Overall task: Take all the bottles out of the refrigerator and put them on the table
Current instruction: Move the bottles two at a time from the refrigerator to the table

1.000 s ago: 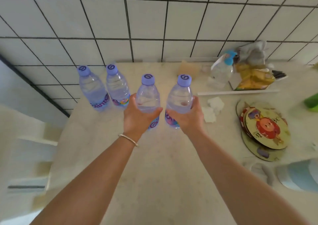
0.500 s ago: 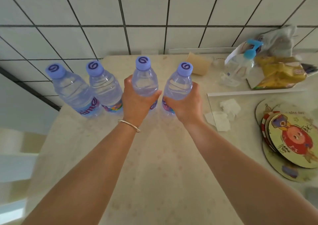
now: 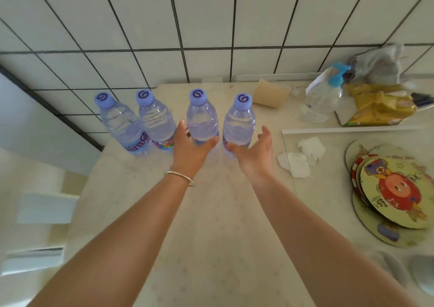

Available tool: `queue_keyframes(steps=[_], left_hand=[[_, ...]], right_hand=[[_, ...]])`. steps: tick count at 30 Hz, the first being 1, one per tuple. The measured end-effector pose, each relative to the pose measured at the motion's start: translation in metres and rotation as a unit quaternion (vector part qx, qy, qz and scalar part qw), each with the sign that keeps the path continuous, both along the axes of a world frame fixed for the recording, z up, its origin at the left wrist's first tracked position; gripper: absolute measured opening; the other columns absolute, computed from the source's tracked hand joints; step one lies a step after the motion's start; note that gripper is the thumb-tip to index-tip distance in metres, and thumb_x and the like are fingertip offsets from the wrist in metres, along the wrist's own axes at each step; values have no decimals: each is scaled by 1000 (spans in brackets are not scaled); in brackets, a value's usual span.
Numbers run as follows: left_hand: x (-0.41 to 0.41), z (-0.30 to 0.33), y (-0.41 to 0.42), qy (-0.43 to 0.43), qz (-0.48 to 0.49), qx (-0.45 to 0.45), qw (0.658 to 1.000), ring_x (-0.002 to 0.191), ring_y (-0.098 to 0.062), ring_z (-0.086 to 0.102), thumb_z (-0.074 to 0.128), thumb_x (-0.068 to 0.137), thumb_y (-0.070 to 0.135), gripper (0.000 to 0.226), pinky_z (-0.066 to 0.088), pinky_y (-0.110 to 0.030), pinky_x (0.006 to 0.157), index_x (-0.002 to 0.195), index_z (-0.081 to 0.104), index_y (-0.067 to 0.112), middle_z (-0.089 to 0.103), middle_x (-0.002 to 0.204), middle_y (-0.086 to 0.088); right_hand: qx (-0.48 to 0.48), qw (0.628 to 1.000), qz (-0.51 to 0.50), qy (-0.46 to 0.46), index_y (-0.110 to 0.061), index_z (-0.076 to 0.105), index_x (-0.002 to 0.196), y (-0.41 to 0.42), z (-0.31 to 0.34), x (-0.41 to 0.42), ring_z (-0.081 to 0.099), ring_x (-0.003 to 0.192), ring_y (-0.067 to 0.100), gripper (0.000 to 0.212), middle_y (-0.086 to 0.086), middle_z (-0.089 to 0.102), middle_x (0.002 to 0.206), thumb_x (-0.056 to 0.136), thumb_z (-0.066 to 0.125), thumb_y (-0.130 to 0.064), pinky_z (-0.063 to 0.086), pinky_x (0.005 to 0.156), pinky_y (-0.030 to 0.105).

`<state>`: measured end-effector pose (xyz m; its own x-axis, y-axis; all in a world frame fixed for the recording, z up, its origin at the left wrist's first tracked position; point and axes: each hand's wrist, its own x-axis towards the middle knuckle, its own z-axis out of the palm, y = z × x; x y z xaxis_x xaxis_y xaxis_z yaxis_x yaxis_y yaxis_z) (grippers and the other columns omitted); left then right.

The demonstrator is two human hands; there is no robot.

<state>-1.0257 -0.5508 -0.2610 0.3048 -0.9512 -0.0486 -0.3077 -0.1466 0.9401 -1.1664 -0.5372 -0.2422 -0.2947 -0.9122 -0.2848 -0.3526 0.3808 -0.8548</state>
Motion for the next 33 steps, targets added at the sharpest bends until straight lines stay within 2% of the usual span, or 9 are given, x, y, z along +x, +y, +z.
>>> queue_keyframes(steps=[1, 3, 5, 7, 11, 16, 23, 27, 33], left_hand=[[-1, 7, 15, -1, -4, 1, 1000, 90, 11, 56, 83, 67, 13, 61, 44, -11, 82, 117, 47, 10, 56, 104, 9], [-3, 18, 44, -26, -18, 16, 999, 109, -5, 50, 80, 74, 16, 76, 42, -24, 95, 137, 39, 9, 46, 122, 6], [0, 30, 70, -51, -9, 17, 999, 116, -16, 51, 78, 76, 20, 78, 41, -30, 99, 141, 36, 8, 46, 133, -3], [6, 44, 95, -60, 12, 9, 998, 115, -21, 55, 78, 76, 22, 74, 43, -31, 97, 138, 40, 8, 49, 134, -9], [18, 78, 155, -54, 77, -14, 995, 105, -17, 58, 77, 77, 23, 64, 43, -24, 88, 132, 46, 11, 53, 127, -3], [15, 110, 260, -59, 175, -43, 982, 101, -13, 57, 77, 77, 24, 66, 44, -25, 87, 133, 45, 14, 54, 129, -5], [-3, 119, 439, -49, 333, -27, 941, 108, -18, 59, 75, 78, 28, 65, 46, -25, 86, 134, 44, 17, 53, 129, -1], [-5, 118, 537, -30, 416, -19, 909, 107, -19, 61, 76, 78, 26, 63, 45, -11, 72, 133, 46, 18, 55, 123, 2], [7, 120, 687, -46, 518, -15, 854, 105, -15, 55, 72, 80, 34, 65, 48, -26, 85, 136, 42, 17, 52, 135, -6]], right_hand=[[3, 1000, 3, 2, -13, 18, 148, 10, 3, -1, 34, 136, 22, 99, 5, 32, 149, 72, 77, -37, 34, 107, 34], [-9, 1000, 20, 8, -10, 23, 145, 31, 12, -1, 33, 135, 24, 92, 7, 35, 146, 74, 76, -35, 30, 107, 32], [-25, 999, 41, -2, -11, 28, 143, 54, 24, 2, 35, 134, 24, 86, 7, 38, 142, 75, 76, -34, 29, 107, 31], [-33, 997, 61, -20, -14, 30, 143, 77, 35, 6, 37, 132, 23, 84, 6, 40, 140, 75, 75, -37, 31, 108, 33], [-74, 989, 122, -23, -17, 31, 143, 127, 55, 8, 39, 132, 22, 85, 3, 41, 141, 74, 74, -41, 33, 110, 40], [-103, 969, 222, -22, -18, 33, 141, 198, 83, 3, 39, 132, 20, 79, 1, 42, 141, 76, 72, -43, 32, 110, 37], [-127, 908, 398, -26, -19, 38, 138, 323, 107, 8, 44, 126, 18, 70, 1, 47, 136, 79, 70, -41, 36, 107, 37], [-137, 859, 492, -29, -19, 40, 135, 406, 110, 25, 46, 122, 17, 64, -1, 49, 132, 81, 67, -40, 39, 105, 36], [-137, 773, 619, -39, -20, 41, 133, 539, 114, 67, 48, 122, 19, 61, 0, 49, 132, 82, 67, -40, 40, 102, 32]])
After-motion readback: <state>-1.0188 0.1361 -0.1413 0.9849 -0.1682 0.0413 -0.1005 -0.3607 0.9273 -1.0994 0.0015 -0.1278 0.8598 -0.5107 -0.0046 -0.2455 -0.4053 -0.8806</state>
